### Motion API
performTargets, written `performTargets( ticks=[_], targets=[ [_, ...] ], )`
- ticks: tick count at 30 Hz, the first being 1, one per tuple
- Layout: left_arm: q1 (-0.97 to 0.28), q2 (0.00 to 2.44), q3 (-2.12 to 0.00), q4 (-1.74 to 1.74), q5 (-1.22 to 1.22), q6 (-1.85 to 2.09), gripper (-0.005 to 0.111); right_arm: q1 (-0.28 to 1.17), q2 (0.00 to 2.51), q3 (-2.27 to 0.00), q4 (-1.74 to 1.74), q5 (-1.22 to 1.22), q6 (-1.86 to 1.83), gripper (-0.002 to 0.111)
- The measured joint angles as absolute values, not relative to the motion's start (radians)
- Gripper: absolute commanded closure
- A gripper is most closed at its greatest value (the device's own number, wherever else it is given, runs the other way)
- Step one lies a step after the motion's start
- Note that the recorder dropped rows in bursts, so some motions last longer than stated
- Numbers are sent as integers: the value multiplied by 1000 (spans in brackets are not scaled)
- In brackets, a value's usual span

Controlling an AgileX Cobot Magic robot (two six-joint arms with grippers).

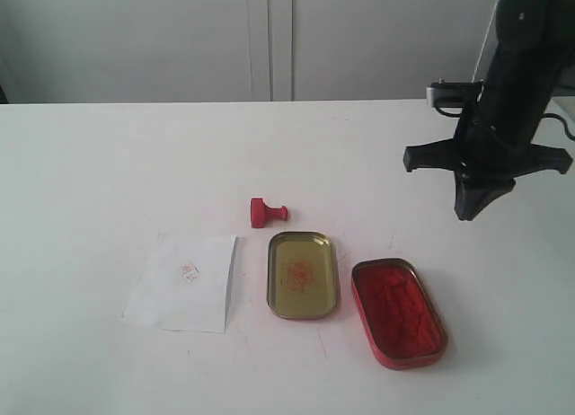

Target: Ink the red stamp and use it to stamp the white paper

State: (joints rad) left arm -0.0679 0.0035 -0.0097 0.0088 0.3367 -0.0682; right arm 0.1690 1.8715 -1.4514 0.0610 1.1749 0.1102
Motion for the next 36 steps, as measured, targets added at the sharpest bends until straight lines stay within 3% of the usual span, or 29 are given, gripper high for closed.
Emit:
performTargets(
  ticks=[16, 36],
  targets=[
    [-68, 3, -10, 11, 337, -68, 107, 115, 1689, -1283, 58, 1071, 108, 108],
    [-68, 3, -10, 11, 337, -68, 107, 115, 1231, -948, 26, 846, 110, 108]
  ],
)
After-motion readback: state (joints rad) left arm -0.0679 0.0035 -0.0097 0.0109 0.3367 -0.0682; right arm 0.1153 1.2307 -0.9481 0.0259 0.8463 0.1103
